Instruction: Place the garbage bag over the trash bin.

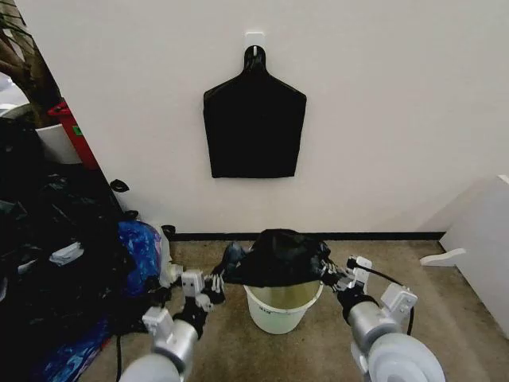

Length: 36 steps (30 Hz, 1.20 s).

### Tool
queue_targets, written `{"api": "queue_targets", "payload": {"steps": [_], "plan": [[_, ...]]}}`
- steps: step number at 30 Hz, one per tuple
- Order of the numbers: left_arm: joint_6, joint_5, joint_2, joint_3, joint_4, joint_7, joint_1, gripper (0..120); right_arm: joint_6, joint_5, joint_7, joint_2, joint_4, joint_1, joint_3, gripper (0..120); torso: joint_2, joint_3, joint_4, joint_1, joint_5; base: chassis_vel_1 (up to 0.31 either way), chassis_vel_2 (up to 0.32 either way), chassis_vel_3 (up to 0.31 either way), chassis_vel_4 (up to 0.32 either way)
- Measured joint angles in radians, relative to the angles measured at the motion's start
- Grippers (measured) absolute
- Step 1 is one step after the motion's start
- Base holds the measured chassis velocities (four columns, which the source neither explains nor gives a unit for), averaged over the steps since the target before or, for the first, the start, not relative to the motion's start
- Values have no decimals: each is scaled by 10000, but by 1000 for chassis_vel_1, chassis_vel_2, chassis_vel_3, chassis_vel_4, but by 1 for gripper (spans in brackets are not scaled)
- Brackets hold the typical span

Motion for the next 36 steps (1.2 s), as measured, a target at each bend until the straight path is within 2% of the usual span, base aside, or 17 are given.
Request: {"api": "queue_targets", "payload": {"steps": [11,18,36], "plan": [[-281,646,-211,75,463,16,689,0,28,-719,-388,350,-180,-1319,-76,0,0,0,-1,0,0,0,0,0,0],[-379,829,-516,226,1323,15,189,0,245,-1032,-471,569,-1103,-1213,-82,0,0,1,-1,0,0,0,0,0,0],[-603,1484,-835,598,2677,282,-410,0,1319,-1912,-1233,869,-2280,-1590,61,0,0,1,0,1,0,0,0,0,0]]}}
